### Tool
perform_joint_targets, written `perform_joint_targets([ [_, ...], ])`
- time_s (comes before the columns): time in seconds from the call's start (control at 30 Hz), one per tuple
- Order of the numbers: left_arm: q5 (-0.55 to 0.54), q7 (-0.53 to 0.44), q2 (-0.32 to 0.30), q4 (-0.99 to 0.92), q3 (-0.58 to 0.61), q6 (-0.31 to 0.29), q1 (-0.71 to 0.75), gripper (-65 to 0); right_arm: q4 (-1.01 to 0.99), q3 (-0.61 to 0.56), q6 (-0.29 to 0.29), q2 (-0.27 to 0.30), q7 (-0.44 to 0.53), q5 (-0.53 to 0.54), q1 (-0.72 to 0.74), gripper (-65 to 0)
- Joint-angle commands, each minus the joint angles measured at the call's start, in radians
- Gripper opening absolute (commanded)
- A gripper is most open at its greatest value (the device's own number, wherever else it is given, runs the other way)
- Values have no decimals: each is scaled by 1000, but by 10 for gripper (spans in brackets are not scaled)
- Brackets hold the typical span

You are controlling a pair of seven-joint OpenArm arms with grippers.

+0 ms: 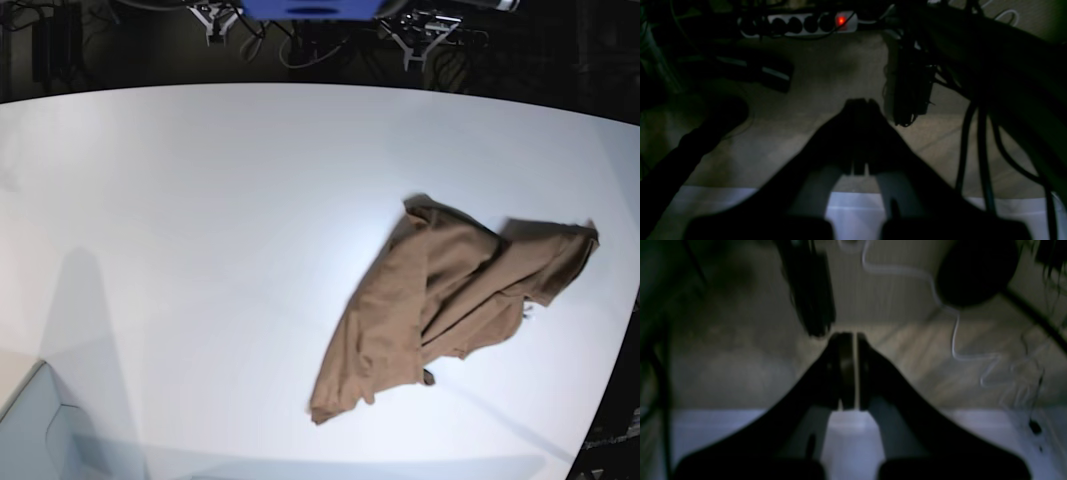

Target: Layout the t-shirt on the table in an organized manner, then fold the t-shirt properly

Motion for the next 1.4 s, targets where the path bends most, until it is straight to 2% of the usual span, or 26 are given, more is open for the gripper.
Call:
perform_joint_targets([
  [0.0, -1, -2, -4, 1, -2, 1, 2, -650, 15, 1, 9, -1, 1, 3, -13, -650],
  [0.3, -3, -4, -4, 12, -3, -1, -2, -650, 34, 3, 9, -22, 1, 17, 15, -650],
  [0.43, -3, -1, 4, 82, -2, -1, 33, -650, 34, 3, 9, -33, 1, 137, 15, -650],
  [0.53, -3, 2, 2, 98, 0, -1, 50, -650, 31, 26, 7, -29, -3, 279, 14, -650],
  [0.63, -3, 6, -1, 96, 0, -1, 51, -650, 31, 31, 7, -12, -5, 339, 14, -650],
  [0.77, -1, 7, -2, 96, 1, -1, 51, -650, 34, 27, 6, -9, 1, 306, 14, -650],
  [1.03, 3, 9, -16, 96, 4, -1, 51, -650, 46, 14, 4, 8, 9, 304, -13, -650],
  [1.2, 3, 9, -16, 96, 6, -1, 51, -650, 134, -128, 4, 22, 75, 304, -79, -650],
  [1.37, 5, 9, -16, 96, 6, -1, 53, -650, 137, -233, 4, 36, 80, 304, -85, -650],
])
